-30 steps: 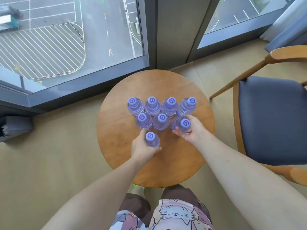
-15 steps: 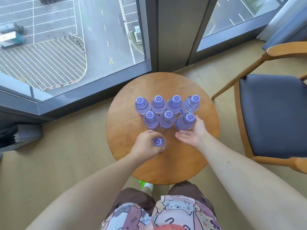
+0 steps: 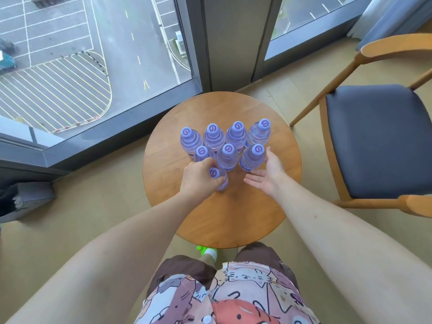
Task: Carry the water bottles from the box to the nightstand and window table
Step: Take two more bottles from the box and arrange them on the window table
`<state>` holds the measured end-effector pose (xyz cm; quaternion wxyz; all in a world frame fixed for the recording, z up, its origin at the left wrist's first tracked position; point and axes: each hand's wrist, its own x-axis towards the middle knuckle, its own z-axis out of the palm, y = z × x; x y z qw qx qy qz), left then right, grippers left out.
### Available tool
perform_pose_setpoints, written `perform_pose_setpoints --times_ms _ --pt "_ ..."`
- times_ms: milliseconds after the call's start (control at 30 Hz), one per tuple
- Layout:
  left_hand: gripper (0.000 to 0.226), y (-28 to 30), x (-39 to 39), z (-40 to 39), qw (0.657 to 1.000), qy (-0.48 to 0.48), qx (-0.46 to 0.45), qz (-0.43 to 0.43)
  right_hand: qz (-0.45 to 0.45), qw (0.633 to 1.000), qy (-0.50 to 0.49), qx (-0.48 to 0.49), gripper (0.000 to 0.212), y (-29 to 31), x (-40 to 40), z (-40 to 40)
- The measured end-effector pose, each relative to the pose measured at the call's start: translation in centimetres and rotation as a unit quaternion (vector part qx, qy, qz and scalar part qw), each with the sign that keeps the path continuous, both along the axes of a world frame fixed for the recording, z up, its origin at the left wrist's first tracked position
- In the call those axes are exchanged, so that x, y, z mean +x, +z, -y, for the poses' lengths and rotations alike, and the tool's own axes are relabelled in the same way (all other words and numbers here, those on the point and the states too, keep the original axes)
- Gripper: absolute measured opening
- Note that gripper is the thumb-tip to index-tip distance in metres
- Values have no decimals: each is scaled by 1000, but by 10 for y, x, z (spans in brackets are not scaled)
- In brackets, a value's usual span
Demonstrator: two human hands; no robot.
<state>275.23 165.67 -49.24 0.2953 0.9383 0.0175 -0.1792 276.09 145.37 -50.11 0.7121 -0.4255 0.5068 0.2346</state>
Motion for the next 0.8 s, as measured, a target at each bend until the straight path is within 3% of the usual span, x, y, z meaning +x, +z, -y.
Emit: perform_pose_setpoints --times_ms 200,300,400,533,633,700,800 --pt "32 5 4 17 999 -3 47 18 1 1000 19 -1 57 2 3 4" --pt "34 7 3 23 996 -35 81 27 -6 1000 19 -17 63 -1 1 5" --pt "40 5 1 26 993 -59 102 22 -27 999 21 -38 50 -4 -5 1" --pt "49 11 3 31 995 -58 79 -9 -60 983 153 -77 37 -4 -21 -14" --pt "45 15 2 32 998 -40 49 -14 -25 965 235 -114 40 1 -28 -27" --pt "39 18 1 25 999 -26 37 -16 24 933 320 -162 51 2 -29 -35" --pt "31 23 -2 6 999 -14 50 -7 123 817 490 -277 69 9 -27 -43"
